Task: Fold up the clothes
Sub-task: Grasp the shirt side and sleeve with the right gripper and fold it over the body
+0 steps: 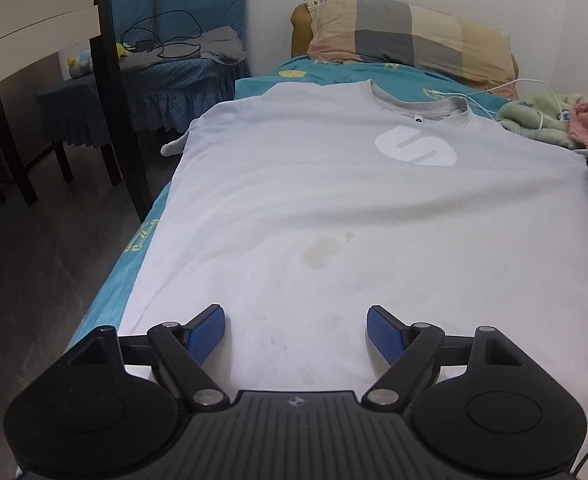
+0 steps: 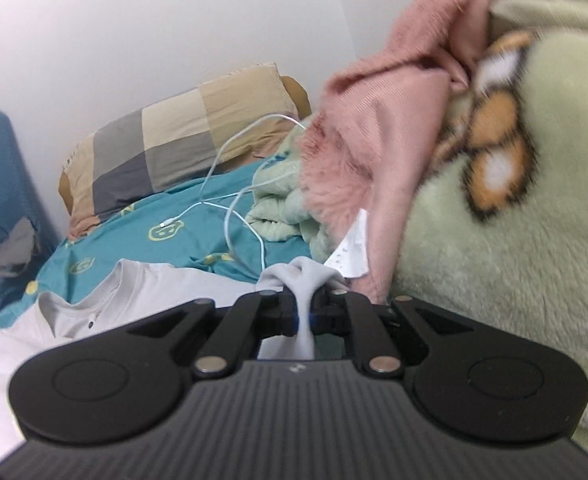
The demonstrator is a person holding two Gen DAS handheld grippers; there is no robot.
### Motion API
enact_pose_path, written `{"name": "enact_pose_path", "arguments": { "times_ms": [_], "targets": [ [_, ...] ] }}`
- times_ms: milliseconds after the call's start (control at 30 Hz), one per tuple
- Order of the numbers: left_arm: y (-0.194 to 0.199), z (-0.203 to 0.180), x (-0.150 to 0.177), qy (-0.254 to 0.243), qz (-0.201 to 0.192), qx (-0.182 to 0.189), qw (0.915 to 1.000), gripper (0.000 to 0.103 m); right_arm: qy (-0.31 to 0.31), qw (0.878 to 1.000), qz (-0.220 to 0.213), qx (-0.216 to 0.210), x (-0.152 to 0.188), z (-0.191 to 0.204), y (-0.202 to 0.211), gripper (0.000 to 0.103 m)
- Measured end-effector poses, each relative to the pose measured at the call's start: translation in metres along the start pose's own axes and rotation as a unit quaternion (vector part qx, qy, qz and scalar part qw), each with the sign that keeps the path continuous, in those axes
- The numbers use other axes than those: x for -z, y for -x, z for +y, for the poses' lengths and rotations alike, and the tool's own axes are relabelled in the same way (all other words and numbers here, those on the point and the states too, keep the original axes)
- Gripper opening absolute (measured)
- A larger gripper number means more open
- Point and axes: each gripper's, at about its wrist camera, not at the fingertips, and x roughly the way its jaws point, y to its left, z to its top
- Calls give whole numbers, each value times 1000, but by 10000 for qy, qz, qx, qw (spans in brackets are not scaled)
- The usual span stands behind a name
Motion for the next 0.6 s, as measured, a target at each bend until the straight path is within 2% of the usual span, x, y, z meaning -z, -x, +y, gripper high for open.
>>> {"name": "enact_pose_path", "arguments": {
  "times_ms": [100,200,300,367,500,567,600],
  "targets": [
    [-1,6,-5,123,13,51,9999,81,418,9989,-208,25,-5,29,13,8],
    [-1,15,-9,403,2,160,9991,81,1060,9928,-525,-205,-6,76,34,8],
    [3,25,-14,661,-104,147,9976,81,1794,9784,-801,-648,8,133,60,8],
    [6,33,-14,859,-132,135,9961,82,2227,9668,-790,-972,27,169,70,8],
    [10,49,-15,1187,-166,102,9927,82,2796,9470,-275,-1557,71,217,66,9],
    [11,53,-15,1241,-186,73,9921,82,2888,9373,244,-1935,85,228,58,11],
    [11,54,-15,1260,-191,53,9918,82,2880,9328,527,-2102,89,229,55,16]
  ]
}}
